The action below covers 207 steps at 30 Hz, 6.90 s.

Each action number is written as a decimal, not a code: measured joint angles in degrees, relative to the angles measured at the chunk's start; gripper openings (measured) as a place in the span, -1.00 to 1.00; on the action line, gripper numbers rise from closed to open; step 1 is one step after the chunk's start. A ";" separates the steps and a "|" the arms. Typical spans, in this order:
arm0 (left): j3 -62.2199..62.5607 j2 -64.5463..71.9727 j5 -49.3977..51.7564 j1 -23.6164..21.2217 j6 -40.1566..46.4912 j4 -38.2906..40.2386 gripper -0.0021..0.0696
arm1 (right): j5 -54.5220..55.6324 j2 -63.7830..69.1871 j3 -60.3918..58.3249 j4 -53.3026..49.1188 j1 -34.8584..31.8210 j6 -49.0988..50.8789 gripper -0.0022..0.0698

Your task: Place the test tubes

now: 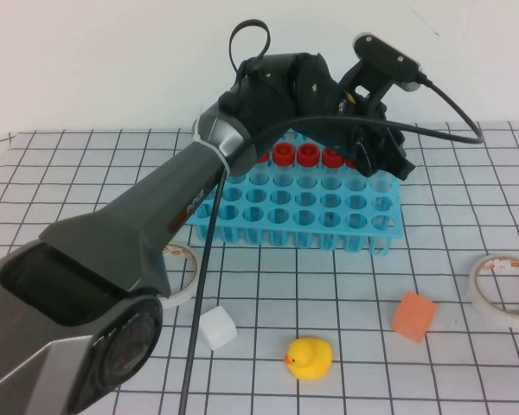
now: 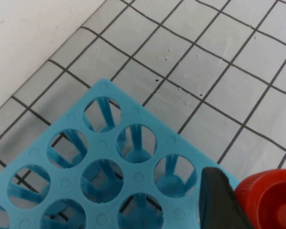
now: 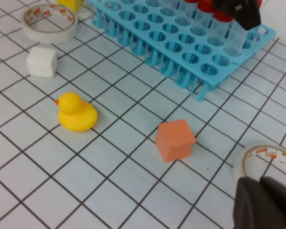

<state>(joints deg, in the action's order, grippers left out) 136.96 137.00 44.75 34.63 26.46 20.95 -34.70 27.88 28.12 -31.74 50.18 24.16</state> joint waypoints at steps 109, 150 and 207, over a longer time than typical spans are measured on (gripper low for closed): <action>-113.43 -112.23 -27.24 -1.71 -19.41 -19.03 -0.94 | 0.00 0.00 0.00 0.00 0.00 0.00 -0.94; -137.94 -137.69 -26.94 -34.13 -24.40 -15.72 -0.94 | -0.20 0.00 0.00 0.00 0.00 0.00 -0.94; -137.94 -137.69 -26.94 -34.23 -23.82 -15.72 -0.95 | 16.31 -28.61 -29.49 26.13 -57.69 -25.99 -0.94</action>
<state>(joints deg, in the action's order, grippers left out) -0.98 -0.69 17.80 0.40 2.64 5.23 -18.39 -0.72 -1.38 -5.61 -7.51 -1.82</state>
